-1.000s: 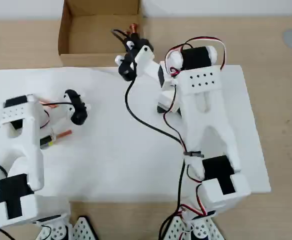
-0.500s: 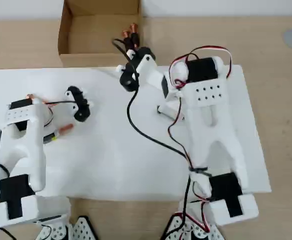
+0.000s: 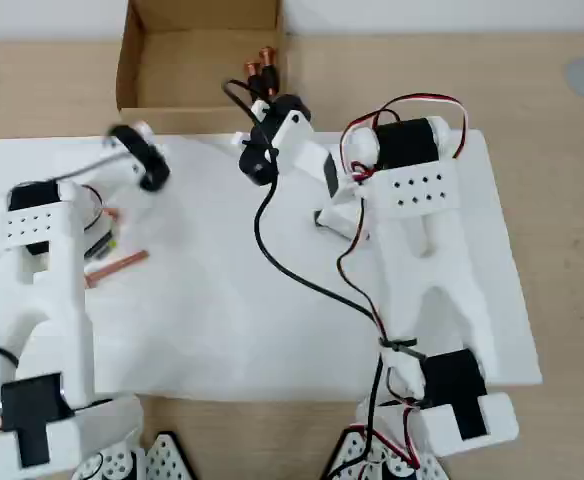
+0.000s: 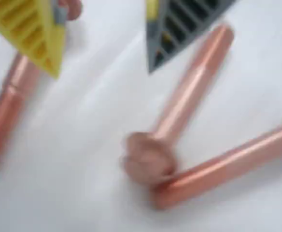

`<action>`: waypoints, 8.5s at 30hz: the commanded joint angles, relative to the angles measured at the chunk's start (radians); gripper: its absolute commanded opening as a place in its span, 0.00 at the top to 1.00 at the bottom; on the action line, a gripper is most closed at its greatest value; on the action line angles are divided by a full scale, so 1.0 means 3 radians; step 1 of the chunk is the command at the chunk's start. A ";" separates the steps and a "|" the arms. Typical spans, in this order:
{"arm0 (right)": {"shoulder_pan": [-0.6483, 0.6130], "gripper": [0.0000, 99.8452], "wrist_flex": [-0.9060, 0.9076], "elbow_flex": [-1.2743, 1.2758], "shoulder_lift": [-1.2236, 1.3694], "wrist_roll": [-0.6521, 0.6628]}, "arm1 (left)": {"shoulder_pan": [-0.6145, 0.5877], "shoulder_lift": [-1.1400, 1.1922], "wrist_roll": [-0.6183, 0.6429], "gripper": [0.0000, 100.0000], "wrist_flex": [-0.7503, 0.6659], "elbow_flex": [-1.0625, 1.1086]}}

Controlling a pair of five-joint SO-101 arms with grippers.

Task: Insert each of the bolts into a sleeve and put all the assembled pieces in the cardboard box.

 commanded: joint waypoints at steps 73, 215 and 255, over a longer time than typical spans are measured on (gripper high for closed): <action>0.0028 0.99 -0.0061 0.0013 -0.0176 0.0005 | -0.0199 -0.0591 0.7789 0.87 -0.1161 0.1504; -0.1593 0.99 -0.6122 0.6089 -0.4616 -0.2557 | 0.1647 -0.4769 0.4675 0.99 -0.1320 0.2296; -0.1639 0.99 -0.5800 0.6099 -0.4626 -0.2578 | 0.2184 -0.5076 0.4173 0.99 -0.1217 0.2158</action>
